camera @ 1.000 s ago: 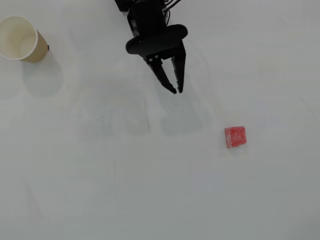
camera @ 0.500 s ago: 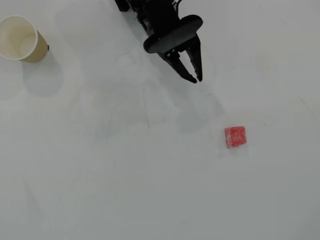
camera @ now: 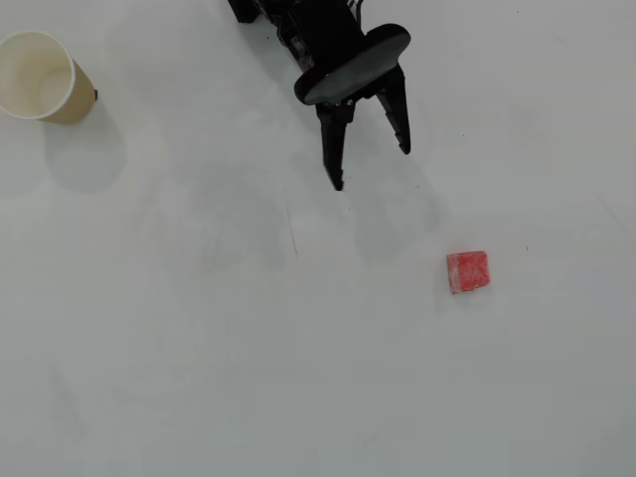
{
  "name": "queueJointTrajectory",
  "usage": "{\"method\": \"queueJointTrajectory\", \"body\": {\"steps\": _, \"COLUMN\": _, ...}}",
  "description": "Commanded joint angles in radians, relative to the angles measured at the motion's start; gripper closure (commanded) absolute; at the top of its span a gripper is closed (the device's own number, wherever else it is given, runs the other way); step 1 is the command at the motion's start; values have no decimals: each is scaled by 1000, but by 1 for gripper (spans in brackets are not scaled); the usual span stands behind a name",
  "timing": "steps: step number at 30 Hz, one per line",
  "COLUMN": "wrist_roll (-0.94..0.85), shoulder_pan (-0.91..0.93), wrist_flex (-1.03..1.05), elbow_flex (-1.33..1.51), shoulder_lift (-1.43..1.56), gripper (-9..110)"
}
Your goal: Pick up the cube and drop it in the cup.
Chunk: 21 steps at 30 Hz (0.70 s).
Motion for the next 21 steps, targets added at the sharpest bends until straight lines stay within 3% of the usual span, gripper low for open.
{"method": "queueJointTrajectory", "body": {"steps": 1, "wrist_roll": -3, "shoulder_pan": 0, "wrist_flex": -5, "elbow_flex": 35, "shoulder_lift": 21, "gripper": 62}}
{"method": "queueJointTrajectory", "body": {"steps": 14, "wrist_roll": -12, "shoulder_pan": 21, "wrist_flex": -11, "elbow_flex": 35, "shoulder_lift": 17, "gripper": 59}}
{"method": "queueJointTrajectory", "body": {"steps": 21, "wrist_roll": -11, "shoulder_pan": 23, "wrist_flex": -129, "elbow_flex": -71, "shoulder_lift": -183, "gripper": 59}}
